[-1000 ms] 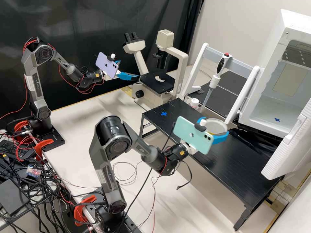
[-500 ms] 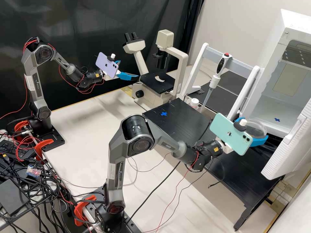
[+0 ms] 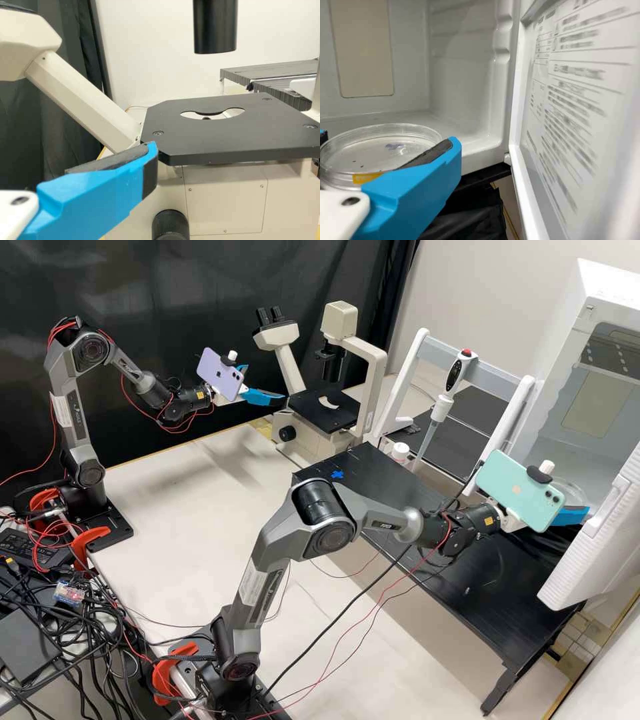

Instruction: Move the petri dish to the incubator

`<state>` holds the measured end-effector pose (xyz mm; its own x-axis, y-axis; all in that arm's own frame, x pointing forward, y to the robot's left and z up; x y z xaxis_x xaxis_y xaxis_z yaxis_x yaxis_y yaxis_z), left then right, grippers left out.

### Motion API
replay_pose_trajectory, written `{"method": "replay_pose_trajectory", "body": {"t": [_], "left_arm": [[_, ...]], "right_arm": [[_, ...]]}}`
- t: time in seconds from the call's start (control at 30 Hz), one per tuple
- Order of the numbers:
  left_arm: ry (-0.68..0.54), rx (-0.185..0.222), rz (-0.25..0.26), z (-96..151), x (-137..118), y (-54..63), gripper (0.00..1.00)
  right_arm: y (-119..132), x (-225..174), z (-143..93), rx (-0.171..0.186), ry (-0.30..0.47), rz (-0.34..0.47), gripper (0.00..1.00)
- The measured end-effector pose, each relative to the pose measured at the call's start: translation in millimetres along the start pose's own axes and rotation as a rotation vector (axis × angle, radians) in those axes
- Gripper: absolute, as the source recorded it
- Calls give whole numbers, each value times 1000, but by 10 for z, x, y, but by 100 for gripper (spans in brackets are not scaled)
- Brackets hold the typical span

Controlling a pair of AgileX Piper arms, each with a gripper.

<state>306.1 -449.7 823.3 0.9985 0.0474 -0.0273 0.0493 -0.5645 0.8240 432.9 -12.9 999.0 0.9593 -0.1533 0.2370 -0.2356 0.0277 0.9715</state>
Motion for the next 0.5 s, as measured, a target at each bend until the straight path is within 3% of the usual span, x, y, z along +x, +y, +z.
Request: {"method": "replay_pose_trajectory", "body": {"t": [0.23,0.37,0.5], "left_arm": [[0,0,0,0,0,0,100],[0,0,0,0,0,0,100],[0,0,0,0,0,0,100]], "right_arm": [[16,408,-27,-6,-48,-24,0],[-16,594,-32,19,-80,-45,0],[-90,713,-28,8,-95,-70,0]]}}
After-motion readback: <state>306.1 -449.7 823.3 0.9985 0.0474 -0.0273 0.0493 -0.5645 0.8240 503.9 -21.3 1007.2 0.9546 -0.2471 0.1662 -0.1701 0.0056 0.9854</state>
